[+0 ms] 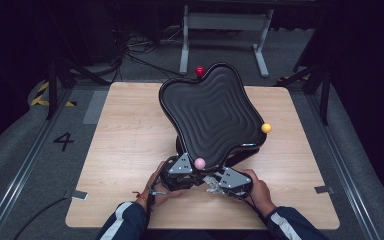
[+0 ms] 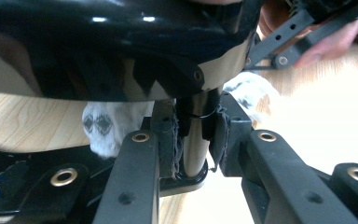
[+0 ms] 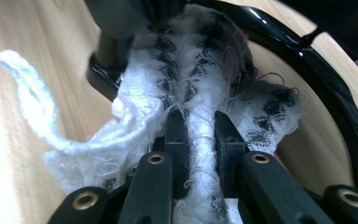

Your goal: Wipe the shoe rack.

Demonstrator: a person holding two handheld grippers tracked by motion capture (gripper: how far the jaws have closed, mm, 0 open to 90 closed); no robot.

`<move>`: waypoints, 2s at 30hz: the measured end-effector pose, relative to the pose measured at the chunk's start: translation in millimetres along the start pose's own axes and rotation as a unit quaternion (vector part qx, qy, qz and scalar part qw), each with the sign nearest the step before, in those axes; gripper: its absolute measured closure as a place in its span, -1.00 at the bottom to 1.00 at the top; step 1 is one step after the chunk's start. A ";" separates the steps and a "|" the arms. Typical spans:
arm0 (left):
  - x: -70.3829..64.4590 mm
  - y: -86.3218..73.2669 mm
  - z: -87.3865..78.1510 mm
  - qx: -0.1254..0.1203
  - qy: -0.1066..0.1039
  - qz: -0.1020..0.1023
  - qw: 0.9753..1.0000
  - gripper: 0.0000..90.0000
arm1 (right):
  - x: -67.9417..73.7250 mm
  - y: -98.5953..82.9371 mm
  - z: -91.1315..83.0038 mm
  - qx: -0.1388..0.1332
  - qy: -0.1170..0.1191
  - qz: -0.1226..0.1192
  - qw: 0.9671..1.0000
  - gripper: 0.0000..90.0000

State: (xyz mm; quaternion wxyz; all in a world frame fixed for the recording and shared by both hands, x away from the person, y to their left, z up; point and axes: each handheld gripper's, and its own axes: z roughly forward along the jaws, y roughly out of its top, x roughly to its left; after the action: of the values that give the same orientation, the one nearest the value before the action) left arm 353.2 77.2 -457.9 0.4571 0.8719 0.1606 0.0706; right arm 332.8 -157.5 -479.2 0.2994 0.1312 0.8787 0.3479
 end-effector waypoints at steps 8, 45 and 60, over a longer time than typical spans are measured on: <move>0.1 -0.4 0.2 0.003 0.001 0.003 1.000 0.63 | -19.8 -14.3 -3.9 0.025 -0.030 0.020 0.999 0.75; 2.5 -3.6 1.7 0.008 -0.006 -0.004 1.000 0.63 | -91.3 -74.4 -22.4 0.100 -0.122 0.110 0.981 0.75; 3.4 -3.6 1.8 0.006 -0.008 -0.005 1.000 0.63 | -95.5 -69.1 -47.7 0.053 -0.157 0.117 0.979 0.76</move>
State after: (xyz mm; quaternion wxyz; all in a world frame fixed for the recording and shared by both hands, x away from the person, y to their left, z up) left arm 356.0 78.9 -461.9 0.4533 0.8746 0.1614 0.0600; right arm 376.9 -274.7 -457.8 0.3838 0.3015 0.8164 0.3088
